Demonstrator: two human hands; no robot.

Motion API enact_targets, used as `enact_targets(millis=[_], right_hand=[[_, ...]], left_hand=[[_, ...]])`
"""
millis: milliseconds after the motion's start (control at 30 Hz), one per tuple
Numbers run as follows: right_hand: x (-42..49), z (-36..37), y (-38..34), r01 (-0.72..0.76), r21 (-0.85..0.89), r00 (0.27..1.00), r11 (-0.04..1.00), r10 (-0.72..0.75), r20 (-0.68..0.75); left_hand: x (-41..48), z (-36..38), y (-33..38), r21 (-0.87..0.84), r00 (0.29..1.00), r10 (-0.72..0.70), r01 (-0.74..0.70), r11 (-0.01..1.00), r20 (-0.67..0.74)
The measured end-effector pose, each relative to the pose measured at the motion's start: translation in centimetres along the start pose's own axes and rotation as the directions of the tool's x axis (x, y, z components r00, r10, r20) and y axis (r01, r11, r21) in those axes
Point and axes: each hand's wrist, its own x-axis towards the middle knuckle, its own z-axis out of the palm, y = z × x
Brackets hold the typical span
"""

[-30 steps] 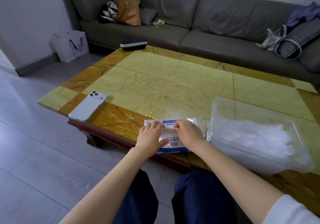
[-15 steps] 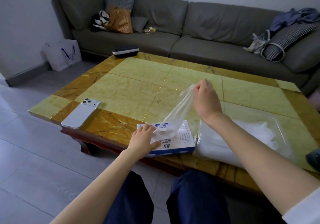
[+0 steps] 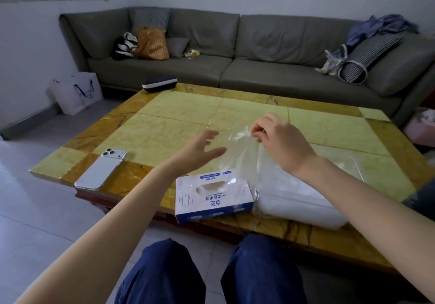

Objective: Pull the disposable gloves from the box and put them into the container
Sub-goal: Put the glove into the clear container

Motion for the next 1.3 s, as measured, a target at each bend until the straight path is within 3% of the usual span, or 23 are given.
enact_targets(millis=[100, 133, 200, 267, 300, 433, 500, 567, 667, 800, 933, 1000, 1133, 1300], right_hand=[[-0.4, 0.4, -0.5, 0.094, 0.000, 0.996, 0.996, -0.094, 0.005], [-0.4, 0.5, -0.5, 0.099, 0.061, 0.995, 0.993, -0.098, -0.016], [-0.5, 0.2, -0.7, -0.008, 0.354, 0.999, 0.935, 0.022, -0.035], [-0.5, -0.3, -0.7, -0.261, 0.664, 0.965, 0.700, 0.211, 0.156], [-0.5, -0.2, 0.0, -0.365, 0.723, 0.931, 0.587, 0.240, 0.275], [-1.5, 1.6, 1.8, -0.499, 0.776, 0.854, 0.386, 0.064, 0.517], [-1.8, 2.6, 2.0, -0.542, 0.799, 0.826, 0.259, -0.006, 0.563], [-1.7, 3.2, 1.6, -0.556, 0.807, 0.815, 0.201, -0.061, 0.576], [-1.6, 3.6, 1.1, -0.552, 0.797, 0.809, 0.246, -0.074, 0.583], [-1.4, 3.7, 1.6, -0.539, 0.828, 0.842, 0.157, 0.116, 0.526], [-1.5, 2.6, 2.6, -0.470, 0.802, 0.883, 0.370, 0.212, 0.419], [-1.5, 1.8, 2.9, -0.432, 0.783, 0.902, 0.447, 0.222, 0.371], [-1.5, 0.2, 3.2, -0.383, 0.721, 0.918, 0.577, 0.151, 0.367], [-2.1, -1.8, 3.8, -0.400, 0.686, 0.897, 0.608, 0.104, 0.431]], left_hand=[[-0.1, 0.3, 2.5, -0.078, 0.983, 0.135, -0.126, 0.989, 0.127], [-0.2, 0.5, 3.1, -0.109, 0.979, 0.168, -0.156, 0.982, 0.117], [-0.4, 0.7, 3.8, -0.198, 0.976, 0.205, -0.187, 0.962, 0.075], [-0.6, 0.6, 4.3, -0.274, 0.973, 0.225, -0.203, 0.940, 0.049], [-0.7, 0.5, 4.6, -0.325, 0.971, 0.232, -0.204, 0.924, 0.051], [-1.1, -0.2, 5.3, -0.505, 0.950, 0.276, -0.168, 0.846, 0.147], [-1.3, -0.5, 5.1, -0.561, 0.932, 0.284, -0.116, 0.820, 0.224], [-1.4, -0.8, 4.8, -0.586, 0.922, 0.274, -0.066, 0.808, 0.273], [-1.6, -1.0, 3.6, -0.600, 0.934, 0.216, -0.003, 0.800, 0.283], [-1.3, -1.8, 1.1, -0.548, 0.975, 0.040, 0.089, 0.832, 0.220], [-0.4, -2.1, -0.8, -0.226, 0.975, -0.150, 0.186, 0.956, 0.166], [0.3, -2.0, -0.4, -0.157, 0.976, -0.152, 0.176, 0.972, 0.155], [2.1, -1.3, 2.9, -0.210, 0.965, -0.077, 0.132, 0.969, 0.251], [4.1, 0.6, 6.9, -0.149, 0.881, -0.032, 0.115, 0.982, 0.472]])
